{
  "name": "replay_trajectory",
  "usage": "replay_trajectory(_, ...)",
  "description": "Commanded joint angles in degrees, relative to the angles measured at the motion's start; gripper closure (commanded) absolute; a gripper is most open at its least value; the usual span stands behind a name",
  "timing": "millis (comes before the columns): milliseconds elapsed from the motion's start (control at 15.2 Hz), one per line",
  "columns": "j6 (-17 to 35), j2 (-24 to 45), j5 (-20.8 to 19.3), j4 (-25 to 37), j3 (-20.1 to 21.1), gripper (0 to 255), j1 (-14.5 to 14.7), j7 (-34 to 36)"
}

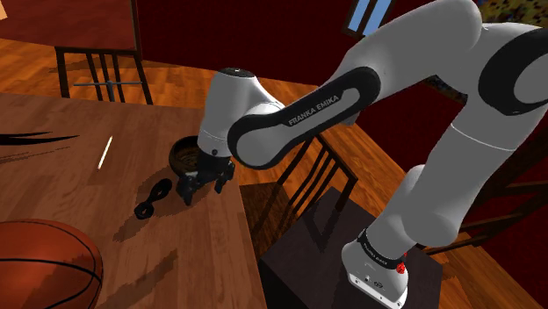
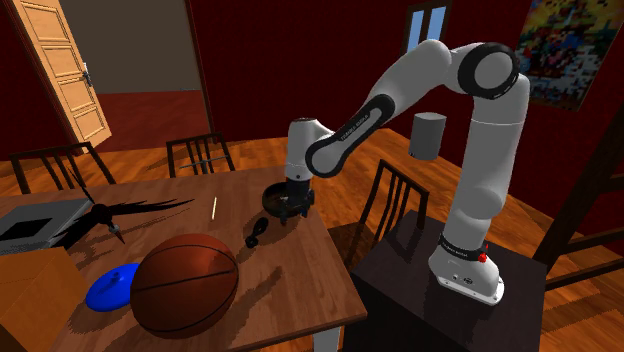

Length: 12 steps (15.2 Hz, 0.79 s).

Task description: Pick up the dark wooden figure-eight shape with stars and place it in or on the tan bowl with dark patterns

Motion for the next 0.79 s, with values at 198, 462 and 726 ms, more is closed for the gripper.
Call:
replay_trajectory(198, 3.9, 10.95, -8.39, 8.54, -1.29, 0, 3.96, 8.89)
replay_trajectory(462, 4.93, 19.39, -13.66, 17.15, -3.95, 0, 8.51, 14.43)
replay_trajectory(726, 6.42, 22.76, -15.18, 19.22, -5.14, 0, 10.04, 15.74)
